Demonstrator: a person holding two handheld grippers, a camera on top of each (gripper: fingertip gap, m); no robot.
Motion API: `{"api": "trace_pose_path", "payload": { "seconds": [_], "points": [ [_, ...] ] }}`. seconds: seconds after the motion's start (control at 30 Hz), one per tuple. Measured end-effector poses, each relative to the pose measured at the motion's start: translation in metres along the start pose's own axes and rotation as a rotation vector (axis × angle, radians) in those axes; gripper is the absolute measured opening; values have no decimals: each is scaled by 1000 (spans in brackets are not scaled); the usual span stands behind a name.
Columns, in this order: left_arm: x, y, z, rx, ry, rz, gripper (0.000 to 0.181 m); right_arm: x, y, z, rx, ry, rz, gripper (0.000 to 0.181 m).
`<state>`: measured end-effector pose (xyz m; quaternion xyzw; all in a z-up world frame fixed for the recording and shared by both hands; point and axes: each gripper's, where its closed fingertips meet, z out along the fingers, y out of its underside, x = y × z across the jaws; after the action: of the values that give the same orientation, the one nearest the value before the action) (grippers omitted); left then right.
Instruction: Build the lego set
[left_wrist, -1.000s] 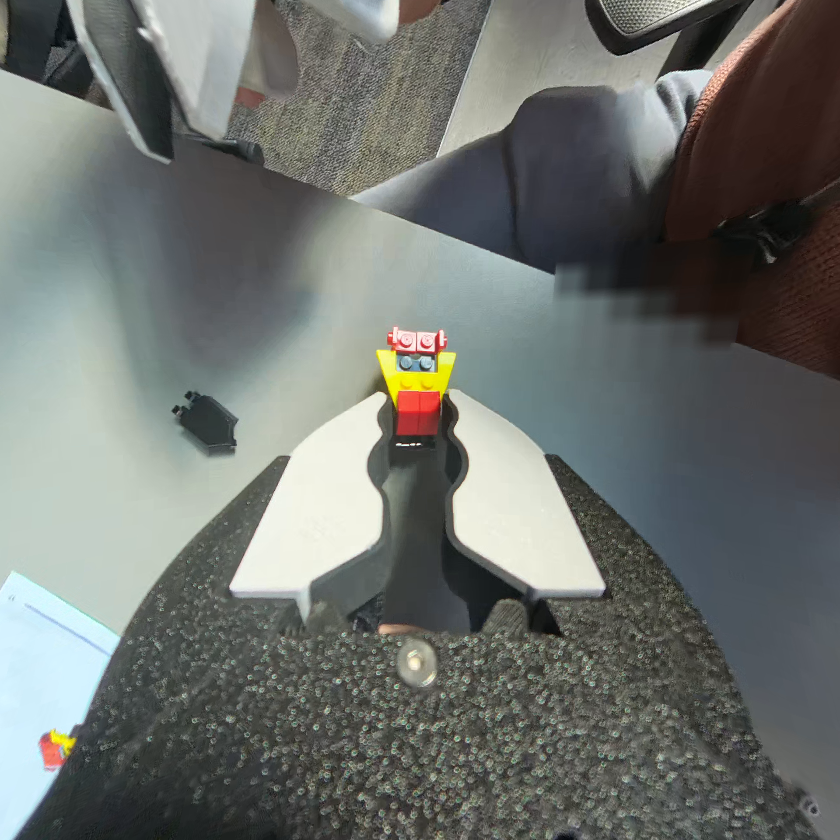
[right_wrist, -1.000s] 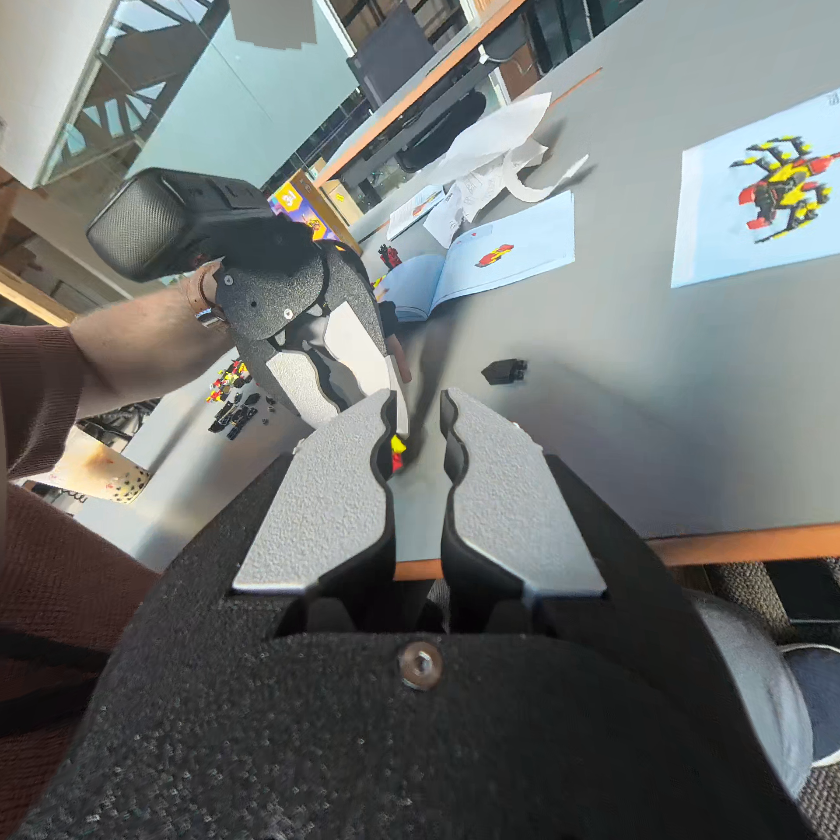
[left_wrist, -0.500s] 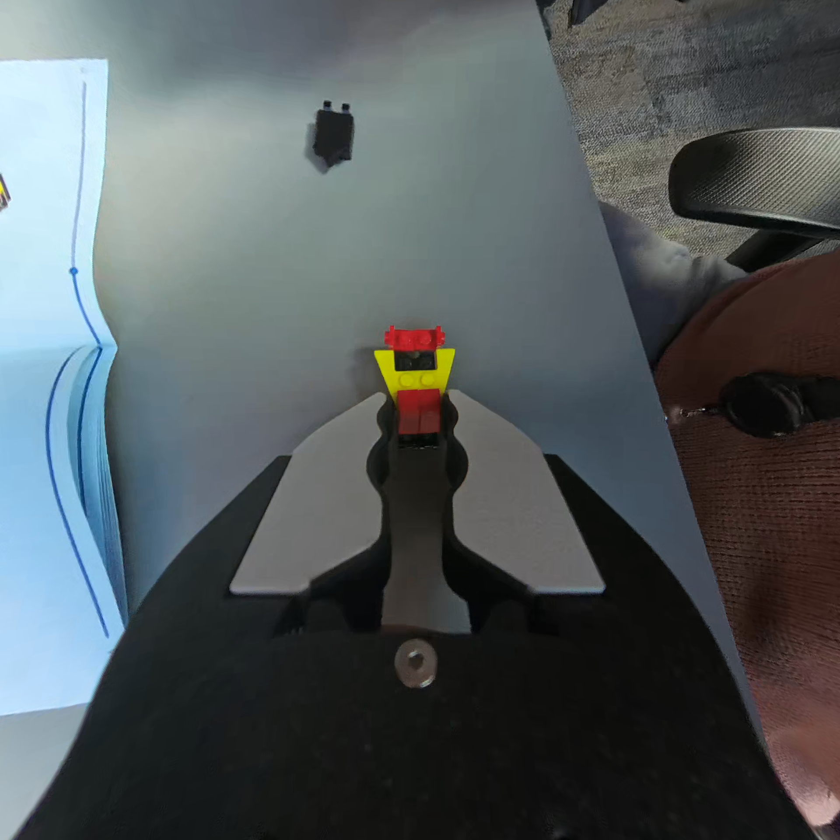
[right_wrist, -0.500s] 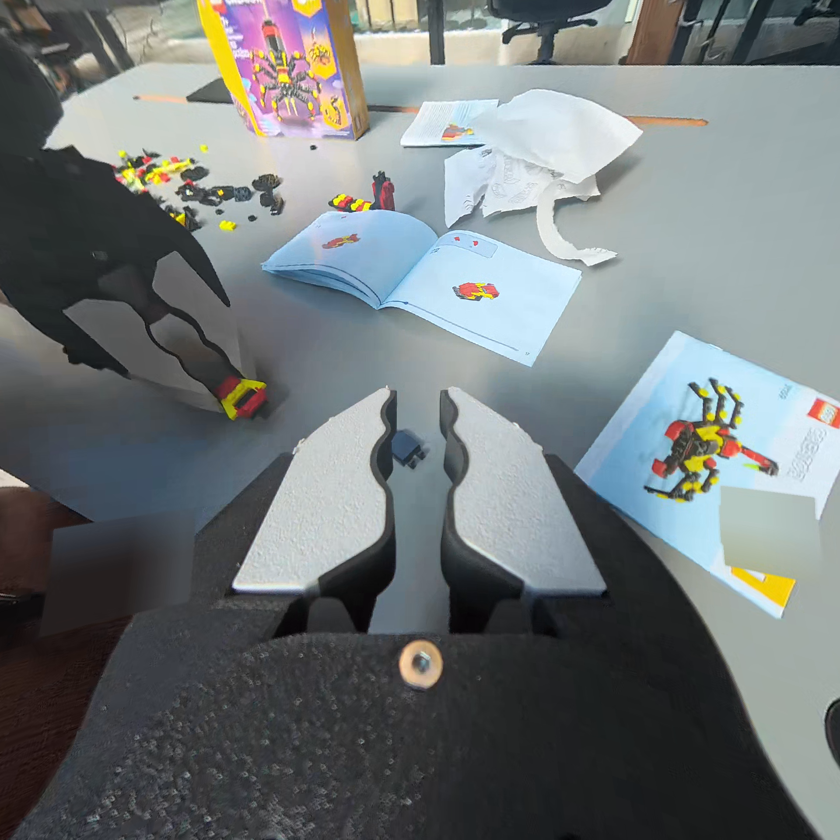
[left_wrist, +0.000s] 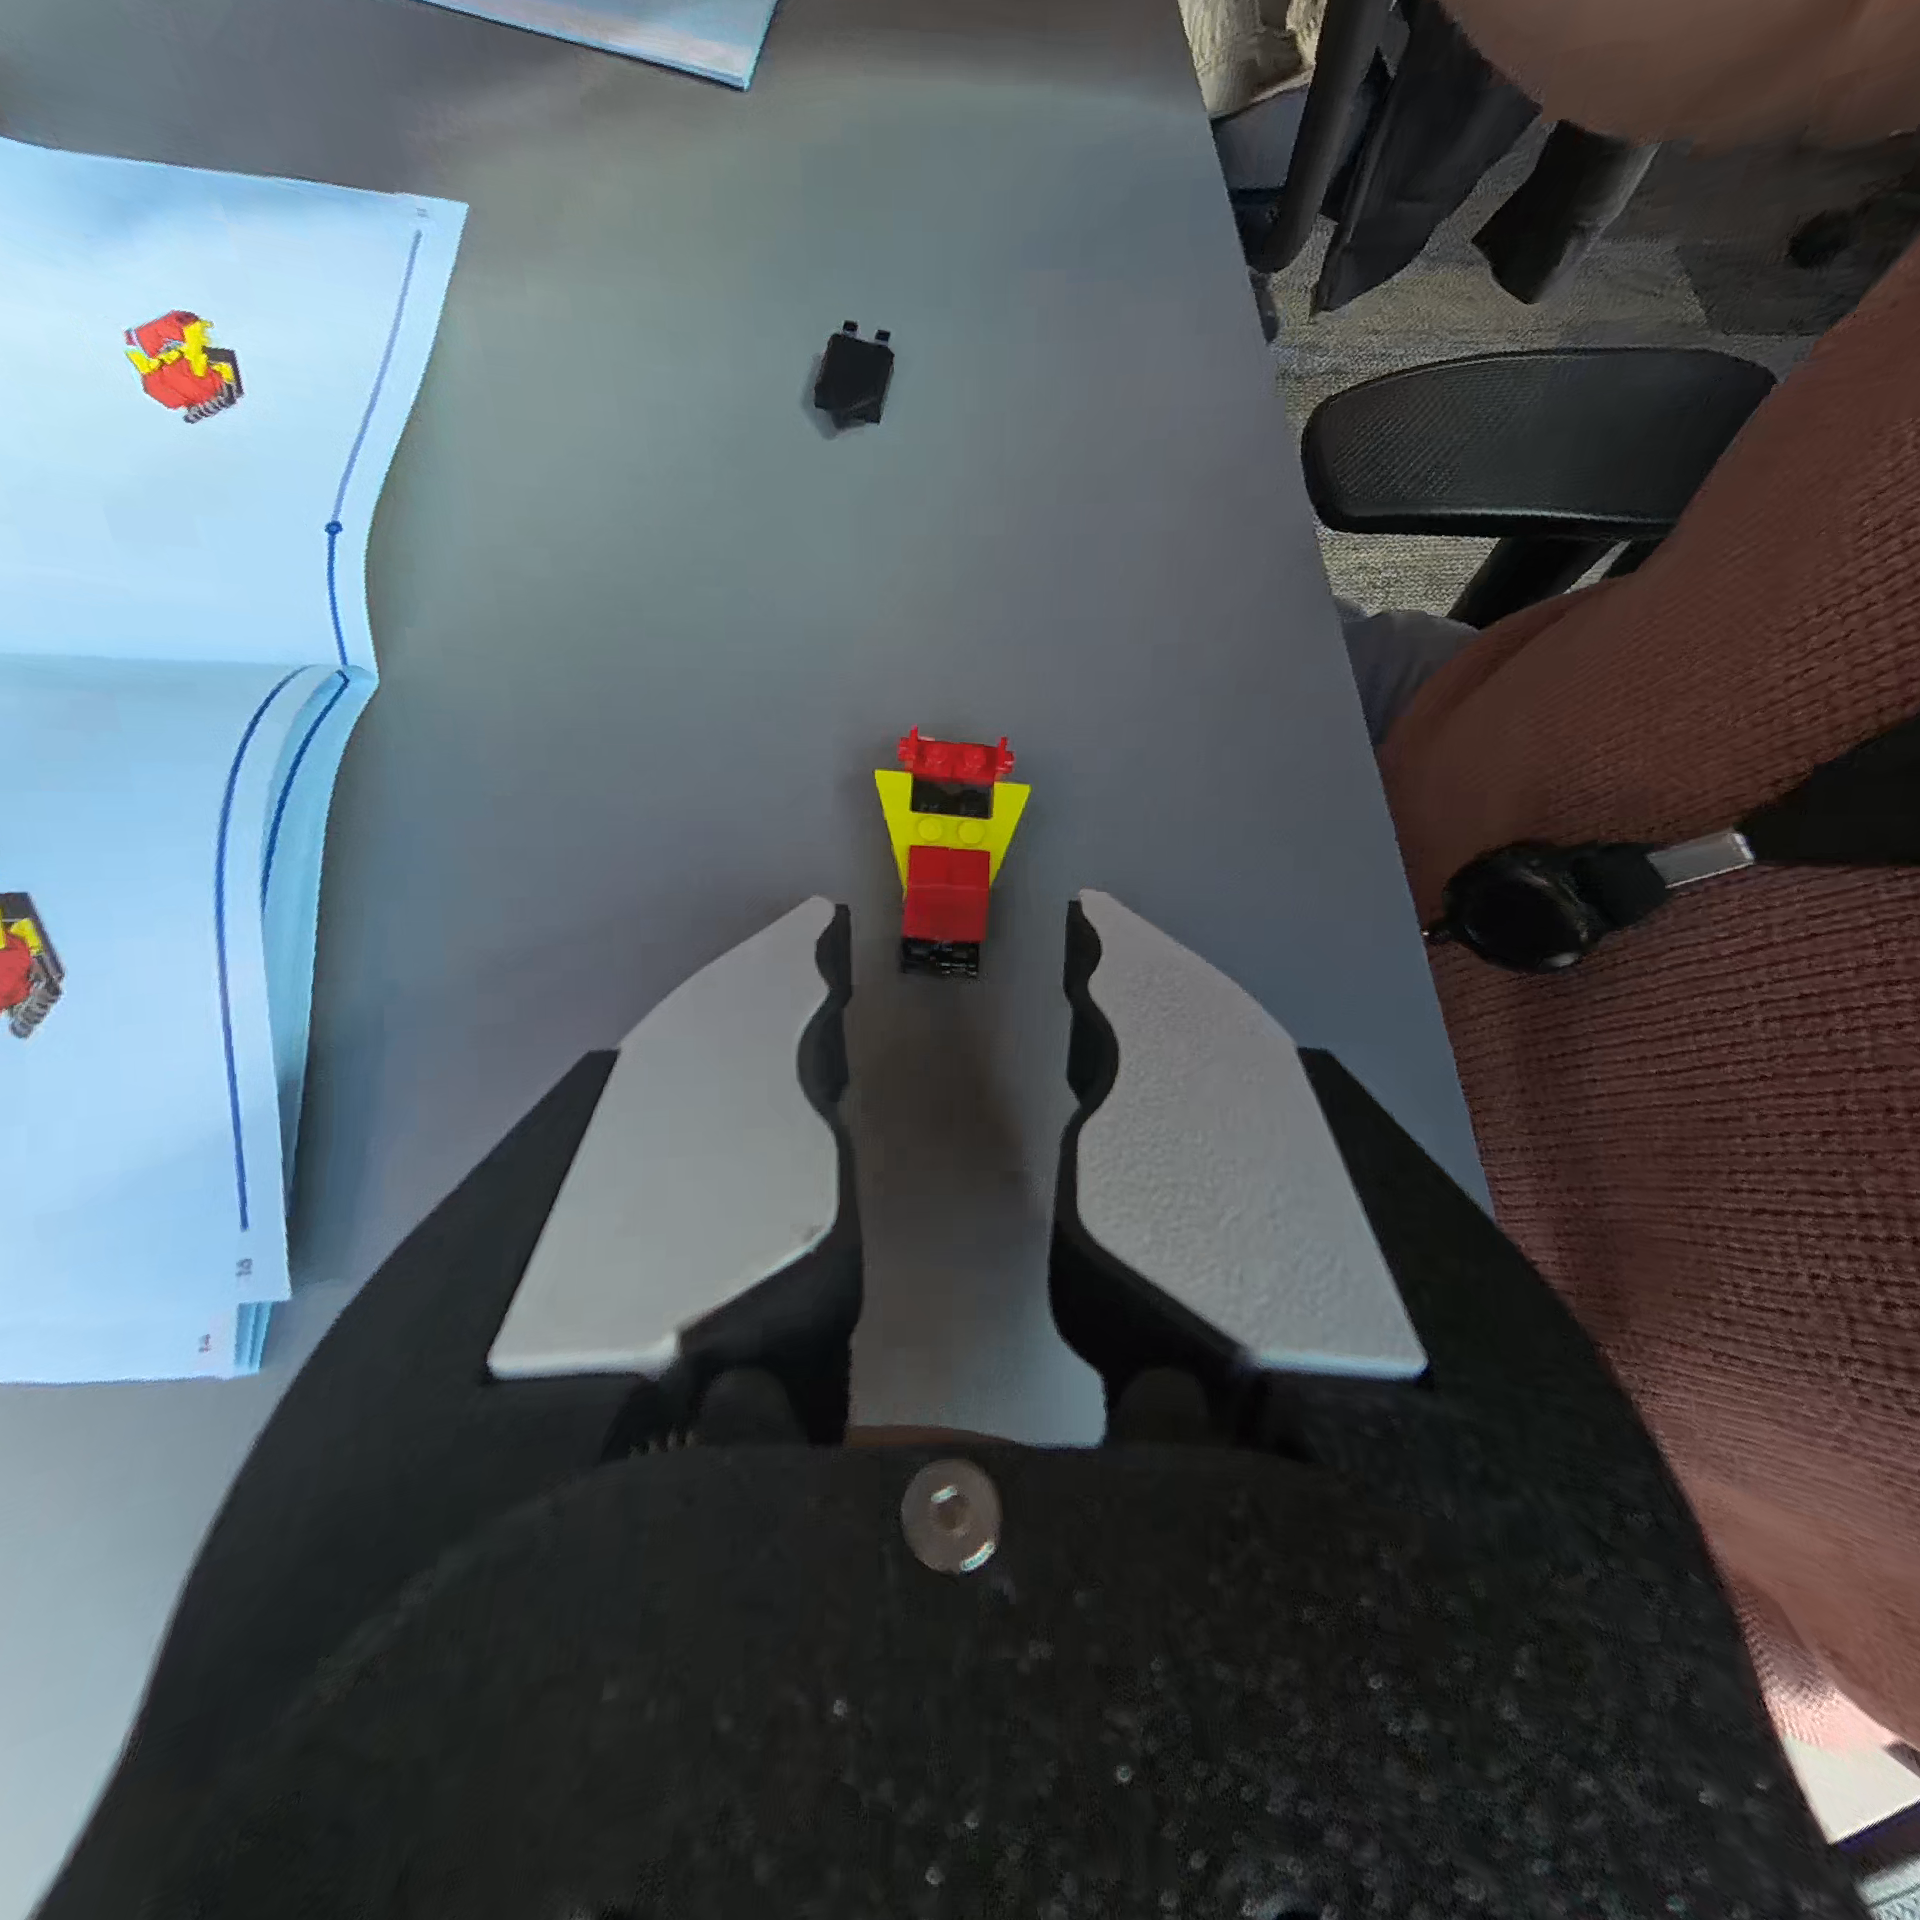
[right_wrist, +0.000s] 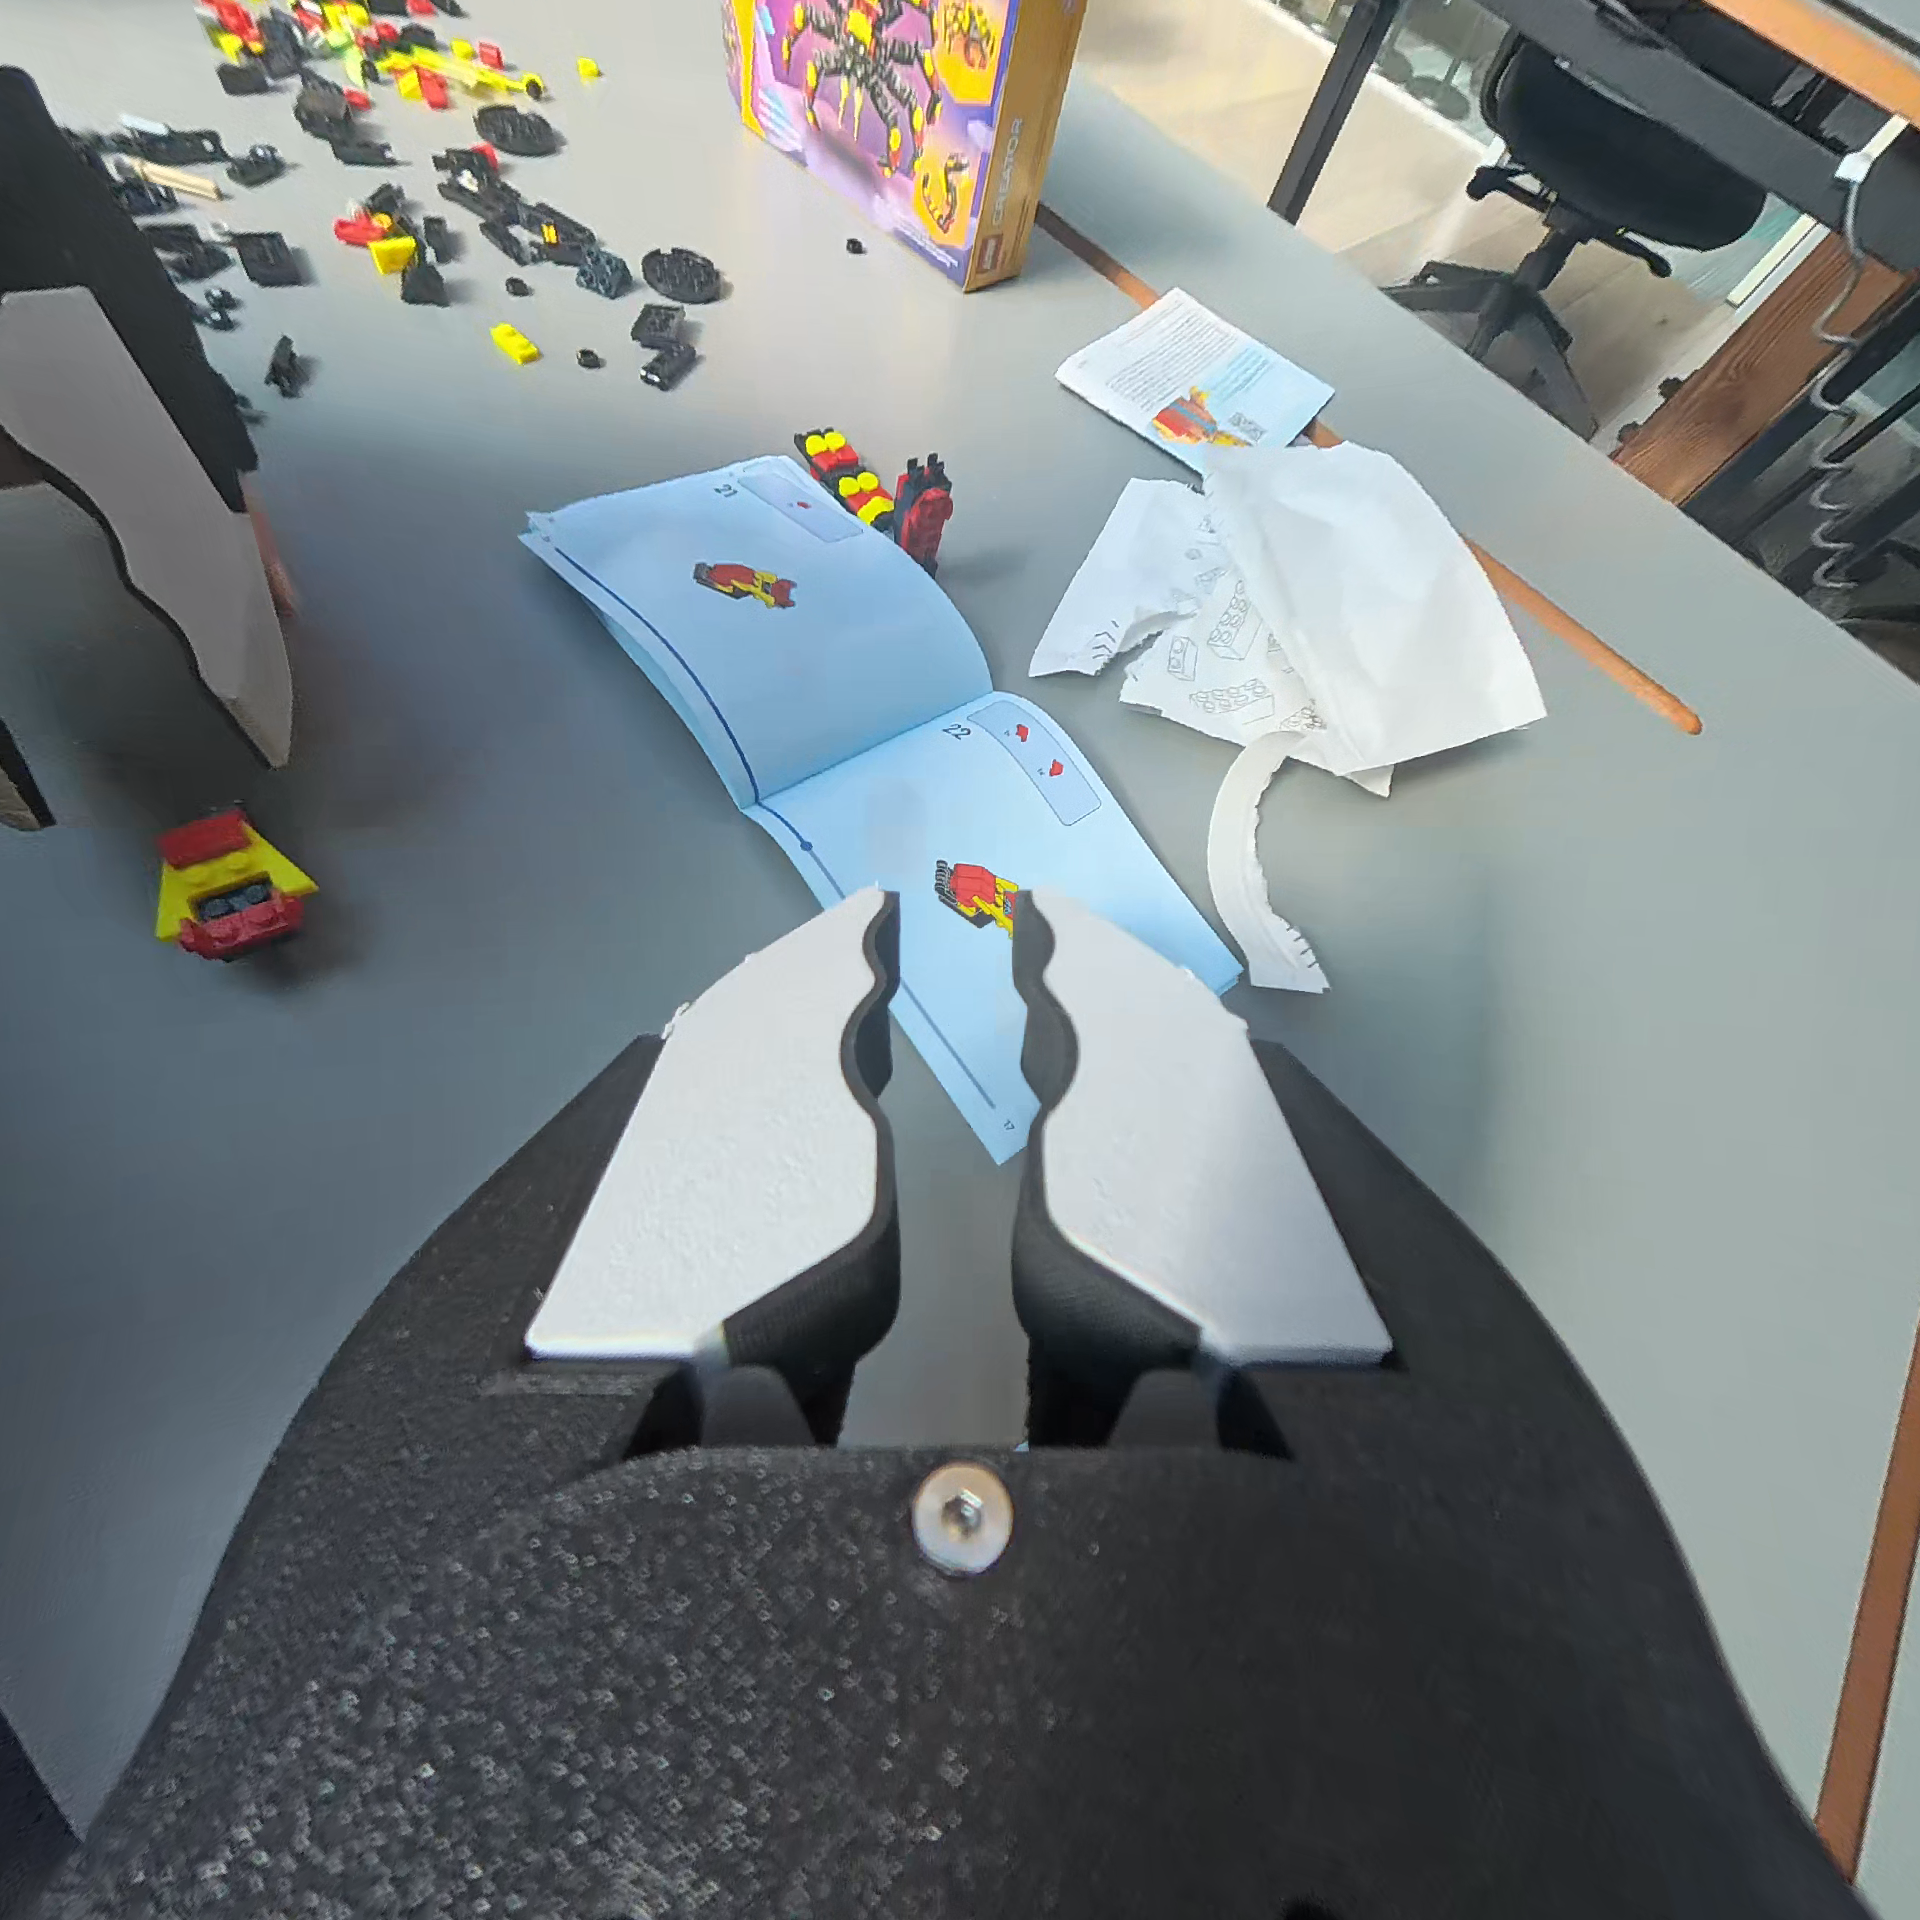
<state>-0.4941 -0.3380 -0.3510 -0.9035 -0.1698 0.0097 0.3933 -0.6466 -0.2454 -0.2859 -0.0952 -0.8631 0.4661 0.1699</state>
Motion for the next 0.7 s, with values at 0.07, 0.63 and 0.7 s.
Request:
{"api": "trace_pose_path", "payload": {
  "seconds": [0.07, 0.63, 0.7],
  "points": [
    [1, -2, -15, 38, -70, 19, 38, -3, -14, -18, 108, 1, 39, 20],
    [-15, 9, -113, 526, -582, 54, 19, -85, -69, -27, 359, 13, 105, 23],
    [-8, 20, -120, 512, -579, 75, 19, -107, -79, -7, 338, -28, 102, 22]
  ]
}}
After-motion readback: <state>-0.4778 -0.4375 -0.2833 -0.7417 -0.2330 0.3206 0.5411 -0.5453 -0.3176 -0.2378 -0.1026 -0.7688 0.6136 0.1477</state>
